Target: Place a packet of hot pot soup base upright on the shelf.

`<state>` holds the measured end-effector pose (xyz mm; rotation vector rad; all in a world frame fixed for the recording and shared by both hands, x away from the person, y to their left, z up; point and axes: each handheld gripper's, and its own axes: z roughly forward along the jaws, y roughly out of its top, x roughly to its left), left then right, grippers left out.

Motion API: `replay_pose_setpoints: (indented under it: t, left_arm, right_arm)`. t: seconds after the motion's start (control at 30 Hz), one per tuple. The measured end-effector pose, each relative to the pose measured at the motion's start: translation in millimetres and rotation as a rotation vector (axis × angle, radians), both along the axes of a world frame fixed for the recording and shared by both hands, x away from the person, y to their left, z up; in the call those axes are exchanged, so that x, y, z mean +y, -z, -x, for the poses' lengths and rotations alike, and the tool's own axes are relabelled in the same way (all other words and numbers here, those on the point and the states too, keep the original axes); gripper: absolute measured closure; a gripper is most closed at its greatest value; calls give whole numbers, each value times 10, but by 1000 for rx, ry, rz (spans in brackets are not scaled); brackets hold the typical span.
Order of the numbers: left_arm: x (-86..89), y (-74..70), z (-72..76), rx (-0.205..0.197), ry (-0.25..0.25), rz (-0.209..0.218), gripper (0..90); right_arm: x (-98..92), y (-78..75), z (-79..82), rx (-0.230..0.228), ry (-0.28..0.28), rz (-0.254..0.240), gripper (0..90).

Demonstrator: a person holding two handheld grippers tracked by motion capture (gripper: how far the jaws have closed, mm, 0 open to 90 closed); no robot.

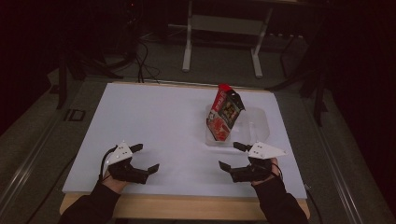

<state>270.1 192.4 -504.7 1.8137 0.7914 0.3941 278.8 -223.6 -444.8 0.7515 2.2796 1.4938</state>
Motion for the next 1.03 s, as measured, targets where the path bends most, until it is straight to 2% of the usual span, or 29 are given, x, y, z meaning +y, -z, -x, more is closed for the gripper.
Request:
replay_pose_setpoints:
  t: [0.2,0.27,0.5,0.63,0.7,0.8,1.03]
  left_arm:
    - [-1,-6,5,-6,2,1,0]
    - [-3,1,0,-4,13,12,0]
    - [-35,11,2,-3,32,6,0]
    - [-43,16,6,-1,36,3,1]
    - [-48,21,7,1,39,0,0]
    - [-47,27,10,3,47,8,1]
    - [-42,39,0,9,49,11,0]
  right_arm:
    - [-96,89,19,18,7,9,134]
    - [-153,148,34,46,-1,20,134]
    - [-295,265,77,81,12,9,134]
    - [-332,308,91,79,7,28,136]
    - [-355,333,92,96,-5,31,137]
    - [-386,383,98,94,0,72,137]
    - [-422,408,83,108,9,73,136]
